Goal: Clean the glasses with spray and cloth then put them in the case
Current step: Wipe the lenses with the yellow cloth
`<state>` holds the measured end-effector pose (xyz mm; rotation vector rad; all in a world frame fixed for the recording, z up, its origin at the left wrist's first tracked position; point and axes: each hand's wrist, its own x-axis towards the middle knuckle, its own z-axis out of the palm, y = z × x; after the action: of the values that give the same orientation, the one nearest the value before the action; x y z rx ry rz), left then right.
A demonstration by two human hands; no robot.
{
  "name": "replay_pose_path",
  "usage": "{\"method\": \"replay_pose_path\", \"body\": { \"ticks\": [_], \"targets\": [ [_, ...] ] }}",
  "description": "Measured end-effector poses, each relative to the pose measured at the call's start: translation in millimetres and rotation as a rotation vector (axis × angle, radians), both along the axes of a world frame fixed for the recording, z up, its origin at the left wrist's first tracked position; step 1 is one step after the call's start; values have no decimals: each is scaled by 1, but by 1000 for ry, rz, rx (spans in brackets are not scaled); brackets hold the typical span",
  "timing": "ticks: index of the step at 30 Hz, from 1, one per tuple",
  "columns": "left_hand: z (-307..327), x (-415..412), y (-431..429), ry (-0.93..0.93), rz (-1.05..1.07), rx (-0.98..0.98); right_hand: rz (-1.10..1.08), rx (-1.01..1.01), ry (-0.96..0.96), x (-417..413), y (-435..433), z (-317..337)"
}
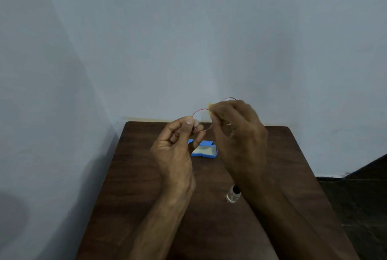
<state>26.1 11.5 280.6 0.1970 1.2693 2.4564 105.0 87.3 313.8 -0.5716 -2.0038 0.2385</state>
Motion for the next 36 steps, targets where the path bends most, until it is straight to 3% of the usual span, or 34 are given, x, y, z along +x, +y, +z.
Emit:
{"method": "replay_pose_path", "body": {
  "ticks": [5,9,14,18,26,31,36],
  "targets": [
    [-1,-2,1,25,20,-6,151,-6,-58,3,-19,-2],
    [0,2,0,133,34,-28,30,-28,-3,1,1,-1],
    [-1,0,-6,345,74,-110,167,-67,-2,-1,-11,8],
    [3,5,-8,513,131,-200,63,-99,41,4,4,8],
    [1,5,-10,617,165,-255,102,-177,66,7,-6,11],
    [2,7,-9,532,150,-231,119,-157,66,8,-14,12],
    [5,18,-5,131,73,-98,156,-98,67,18,-32,-17]
  ]
}}
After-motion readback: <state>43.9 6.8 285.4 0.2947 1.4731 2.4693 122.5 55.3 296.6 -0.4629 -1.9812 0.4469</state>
